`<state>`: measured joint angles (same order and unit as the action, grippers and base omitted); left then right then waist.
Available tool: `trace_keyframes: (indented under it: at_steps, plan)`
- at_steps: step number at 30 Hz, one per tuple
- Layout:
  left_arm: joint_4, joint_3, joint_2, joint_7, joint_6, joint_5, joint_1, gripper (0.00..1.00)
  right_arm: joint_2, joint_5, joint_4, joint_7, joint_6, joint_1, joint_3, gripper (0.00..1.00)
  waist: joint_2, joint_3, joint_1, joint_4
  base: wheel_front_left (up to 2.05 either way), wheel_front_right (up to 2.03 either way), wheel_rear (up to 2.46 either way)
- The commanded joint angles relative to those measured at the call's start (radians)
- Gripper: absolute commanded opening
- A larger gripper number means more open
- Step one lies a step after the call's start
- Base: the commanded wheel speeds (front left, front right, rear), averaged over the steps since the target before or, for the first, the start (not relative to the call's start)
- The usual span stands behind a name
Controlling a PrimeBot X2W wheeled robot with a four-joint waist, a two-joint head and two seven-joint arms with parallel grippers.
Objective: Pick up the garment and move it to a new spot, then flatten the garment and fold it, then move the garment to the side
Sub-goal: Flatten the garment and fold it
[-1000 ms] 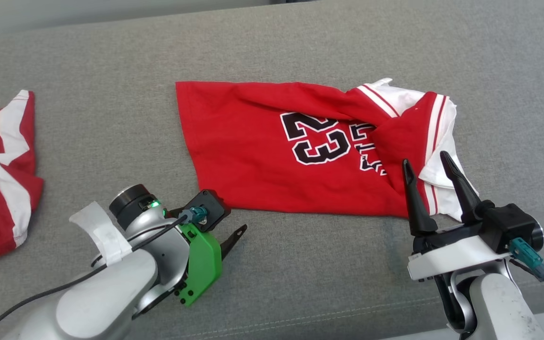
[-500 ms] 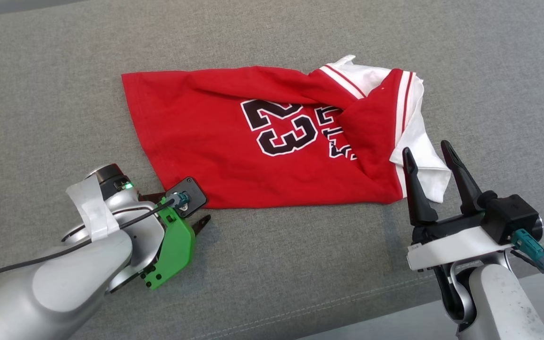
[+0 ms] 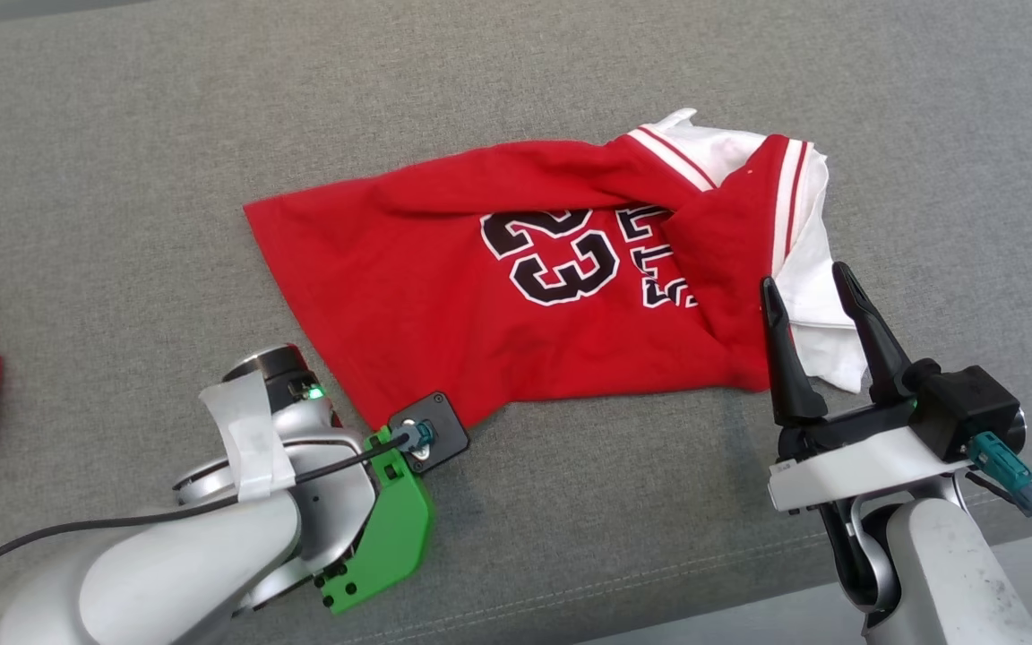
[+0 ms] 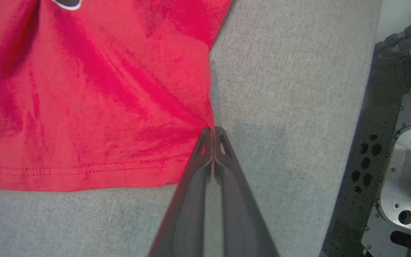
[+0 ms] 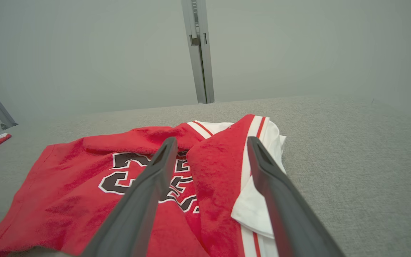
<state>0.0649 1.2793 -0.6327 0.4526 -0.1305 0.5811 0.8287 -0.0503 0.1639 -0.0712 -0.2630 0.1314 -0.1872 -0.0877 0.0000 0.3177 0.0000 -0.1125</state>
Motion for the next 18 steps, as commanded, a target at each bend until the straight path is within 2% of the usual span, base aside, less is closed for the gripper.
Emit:
trace_keyframes:
  at_steps: [1,4,7,8,14,18]
  plan:
    - [-0.051,-0.002,-0.014,0.035,0.000,0.041,-0.007,0.00,-0.002,-0.003,-0.005,-0.005,-0.001,0.013,0.002,1.00,0.0000,-0.007,0.0000,0.009,0.00,0.00,0.00]
    - [-0.153,-0.001,-0.037,0.106,0.000,0.127,0.001,0.00,-0.002,-0.001,-0.009,-0.005,-0.001,0.015,-0.001,1.00,0.0000,-0.011,0.0000,0.018,0.00,0.00,0.00]
    - [-0.225,-0.001,-0.065,0.137,0.000,0.217,0.030,0.00,-0.002,-0.003,-0.010,-0.005,-0.001,0.013,-0.004,1.00,0.0000,-0.012,0.0000,0.026,0.00,0.00,0.00]
    - [-0.225,-0.001,-0.065,0.137,0.000,0.217,0.030,0.00,-0.002,-0.003,-0.010,-0.005,-0.001,0.013,-0.004,1.00,0.0000,-0.012,0.0000,0.026,0.00,0.00,0.00]
    - [-0.219,-0.025,-0.095,0.003,0.000,0.431,0.121,0.00,-0.002,0.006,-0.011,-0.005,-0.001,0.005,-0.007,1.00,0.0000,-0.001,0.0000,0.038,0.00,0.00,0.00]
    - [-0.151,-0.040,-0.069,-0.073,0.000,0.595,0.168,0.00,-0.002,0.015,-0.016,-0.005,-0.001,-0.010,-0.018,1.00,0.0000,0.017,0.0000,0.034,0.00,0.00,0.00]
